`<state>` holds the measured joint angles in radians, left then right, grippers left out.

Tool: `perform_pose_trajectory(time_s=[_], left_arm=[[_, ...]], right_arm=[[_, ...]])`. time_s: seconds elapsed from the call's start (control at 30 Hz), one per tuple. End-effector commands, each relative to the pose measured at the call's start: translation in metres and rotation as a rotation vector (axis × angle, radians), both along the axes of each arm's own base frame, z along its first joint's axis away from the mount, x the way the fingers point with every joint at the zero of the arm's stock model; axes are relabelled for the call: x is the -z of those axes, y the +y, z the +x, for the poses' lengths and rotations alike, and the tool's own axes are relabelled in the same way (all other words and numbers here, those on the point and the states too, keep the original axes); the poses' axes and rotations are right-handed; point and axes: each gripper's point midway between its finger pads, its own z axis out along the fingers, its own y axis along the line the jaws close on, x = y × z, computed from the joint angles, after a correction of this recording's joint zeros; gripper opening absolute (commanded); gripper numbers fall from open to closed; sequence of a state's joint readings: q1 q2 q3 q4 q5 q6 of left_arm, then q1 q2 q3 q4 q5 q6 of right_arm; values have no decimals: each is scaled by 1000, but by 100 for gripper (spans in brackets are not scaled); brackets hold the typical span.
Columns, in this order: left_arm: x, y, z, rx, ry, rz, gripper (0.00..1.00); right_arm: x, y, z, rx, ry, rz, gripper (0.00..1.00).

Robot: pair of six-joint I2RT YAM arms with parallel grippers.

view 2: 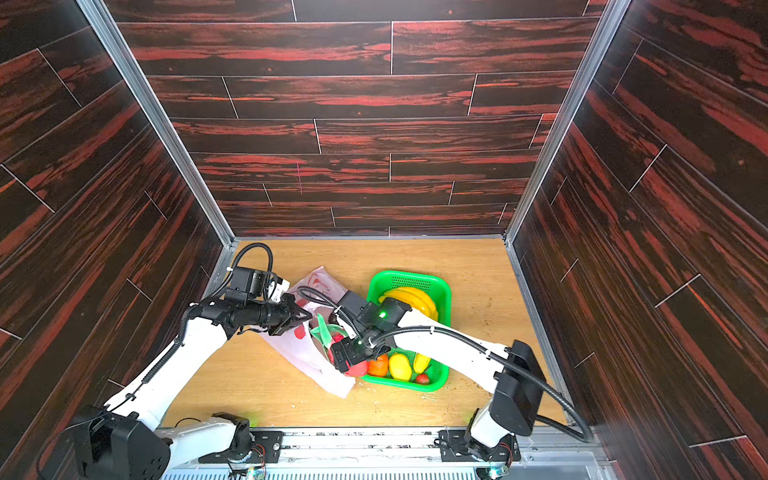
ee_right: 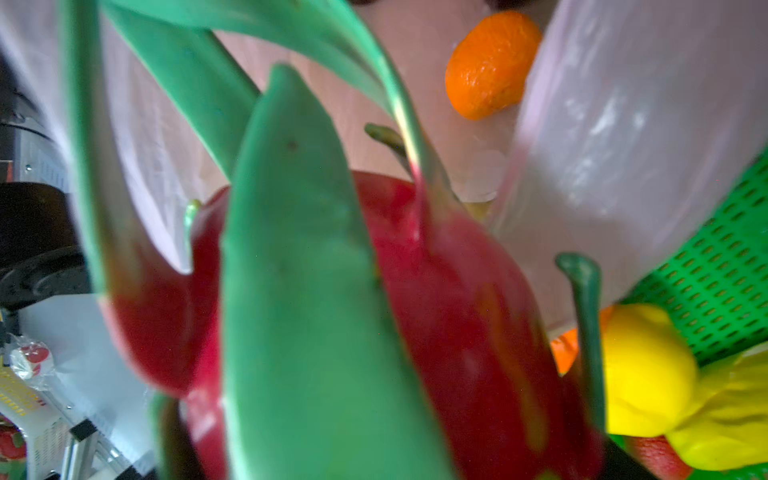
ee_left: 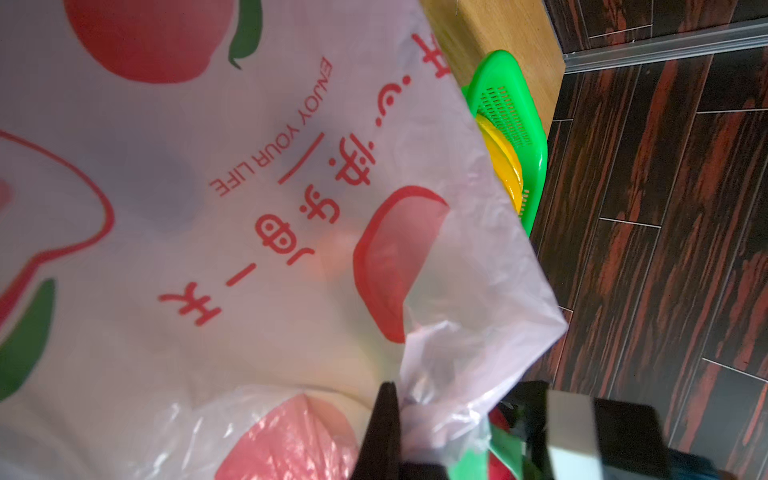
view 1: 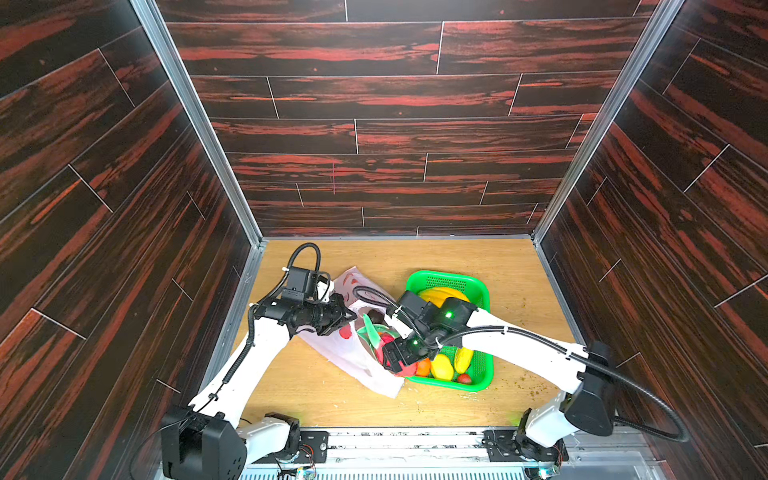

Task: Place the fake fruits into the plastic bag and tie a complex knot
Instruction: 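Carry the dragon fruit toward the bag opening held by the left gripper, then push the dragon fruit down into the bag with the right gripper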

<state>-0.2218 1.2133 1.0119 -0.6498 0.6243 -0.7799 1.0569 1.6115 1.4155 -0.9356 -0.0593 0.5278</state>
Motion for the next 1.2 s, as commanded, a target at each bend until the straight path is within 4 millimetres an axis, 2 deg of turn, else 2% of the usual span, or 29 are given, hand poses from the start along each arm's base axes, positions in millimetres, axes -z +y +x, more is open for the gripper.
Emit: perform_pose_trajectory(time_s=[0.0,0.1,0.27,0.47,0.73,0.83,1.03,1.17], left_arm=[[-8,-1,-5,-4,-19,-28,0],[-8,-1,-7,-2,-24,-30,0],[-10,0,-11,2,-26,-35,0],[-11,0,-14,3,-23,-39,0],[-12,-2,-14,1,-15,-50,0],[-13,-2,-13,1,-15,-54,0],[-13,-1,-12,-3,-15,-45,0],[-12,-1,-10,-10,-17,-44,0]], right_arm=[[-7,21,-3,41,44,57,69],[-2,28,1,53,44,67,69],[5,35,18,108,47,90,70],[7,52,35,114,75,174,70],[5,69,59,119,70,245,70],[-3,73,67,115,51,261,70],[-17,51,74,120,-29,149,70],[-26,47,69,113,-33,158,70]])
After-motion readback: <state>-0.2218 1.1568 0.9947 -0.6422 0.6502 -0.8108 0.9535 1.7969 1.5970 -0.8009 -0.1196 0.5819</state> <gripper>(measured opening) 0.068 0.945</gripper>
